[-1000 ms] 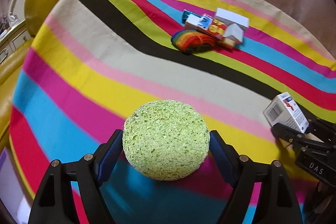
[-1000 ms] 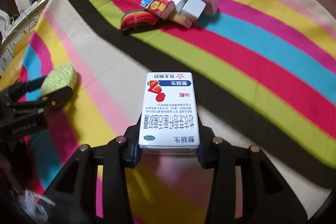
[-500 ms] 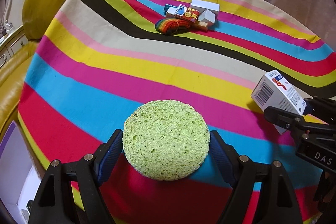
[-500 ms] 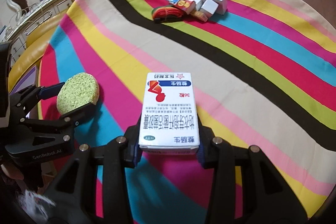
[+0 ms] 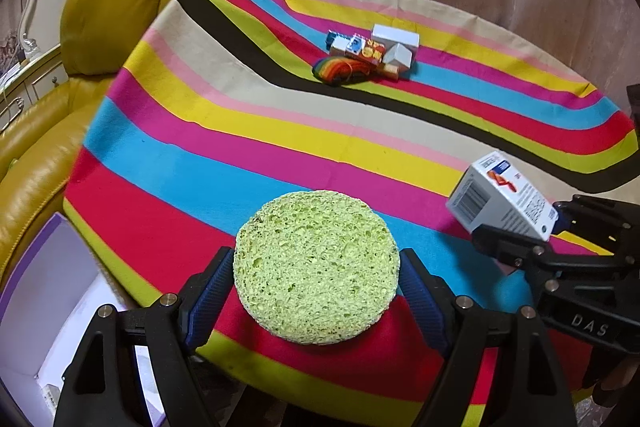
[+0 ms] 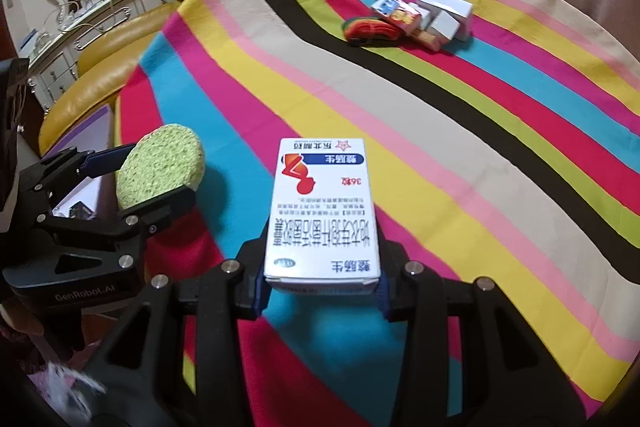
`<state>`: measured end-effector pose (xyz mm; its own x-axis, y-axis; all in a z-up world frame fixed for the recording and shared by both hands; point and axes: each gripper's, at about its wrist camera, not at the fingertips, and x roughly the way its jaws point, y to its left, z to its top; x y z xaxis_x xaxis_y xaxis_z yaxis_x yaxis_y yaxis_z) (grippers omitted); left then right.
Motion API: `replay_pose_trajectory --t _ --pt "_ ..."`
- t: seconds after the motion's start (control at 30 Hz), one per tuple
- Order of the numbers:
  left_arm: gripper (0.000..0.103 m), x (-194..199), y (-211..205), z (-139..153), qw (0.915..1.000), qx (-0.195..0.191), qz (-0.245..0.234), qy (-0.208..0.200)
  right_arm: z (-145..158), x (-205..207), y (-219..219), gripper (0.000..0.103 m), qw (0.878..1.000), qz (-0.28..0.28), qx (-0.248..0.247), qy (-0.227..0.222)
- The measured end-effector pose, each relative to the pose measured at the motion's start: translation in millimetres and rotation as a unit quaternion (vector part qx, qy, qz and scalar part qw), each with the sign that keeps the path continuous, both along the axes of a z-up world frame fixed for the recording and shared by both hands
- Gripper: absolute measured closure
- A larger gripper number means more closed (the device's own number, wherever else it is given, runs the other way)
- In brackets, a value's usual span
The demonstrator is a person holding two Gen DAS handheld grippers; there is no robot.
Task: Organize objects
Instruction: 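Carry the sponge and white medicine box in both tools over the storage box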
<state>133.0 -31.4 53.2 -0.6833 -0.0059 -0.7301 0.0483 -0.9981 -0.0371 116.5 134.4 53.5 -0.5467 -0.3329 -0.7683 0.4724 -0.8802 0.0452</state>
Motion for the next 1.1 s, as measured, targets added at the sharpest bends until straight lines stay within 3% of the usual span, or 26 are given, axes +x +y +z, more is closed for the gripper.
replay_pose_trajectory --t 0.4,0.67,1.1 --pt "0.021 46 -53 24 0.9979 0.002 0.062 0.018 27 34 -59 0.058 0.995 0.093 -0.005 0.019" --pt "0.021 82 -100 28 0.992 0.012 0.124 0.023 39 56 -104 0.058 0.987 0.156 -0.004 0.026" --pt "0.021 149 -202 13 0.9625 0.052 0.266 0.02 41 96 -196 0.058 0.958 0.283 0.025 0.039"
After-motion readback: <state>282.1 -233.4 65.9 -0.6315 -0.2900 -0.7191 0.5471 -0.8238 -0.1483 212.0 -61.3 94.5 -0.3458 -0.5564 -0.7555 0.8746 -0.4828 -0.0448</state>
